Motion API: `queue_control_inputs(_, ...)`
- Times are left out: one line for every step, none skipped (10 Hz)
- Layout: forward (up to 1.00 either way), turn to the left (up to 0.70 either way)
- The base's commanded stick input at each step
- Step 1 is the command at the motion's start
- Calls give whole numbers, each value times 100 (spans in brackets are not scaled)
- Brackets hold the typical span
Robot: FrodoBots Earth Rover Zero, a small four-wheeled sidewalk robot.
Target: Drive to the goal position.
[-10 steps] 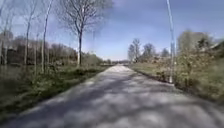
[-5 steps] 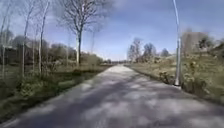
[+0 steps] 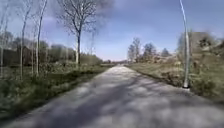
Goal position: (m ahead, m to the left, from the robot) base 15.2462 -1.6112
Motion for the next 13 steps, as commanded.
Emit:
queue_control_inputs(85,0)
queue_control_inputs(85,0)
queue_control_inputs(85,0)
queue_control_inputs(85,0)
queue_control_inputs(85,0)
queue_control_inputs(85,0)
queue_control_inputs(85,0)
queue_control_inputs(85,0)
queue_control_inputs(85,0)
queue_control_inputs(85,0)
queue_control_inputs(85,0)
queue_control_inputs(85,0)
queue_control_inputs(85,0)
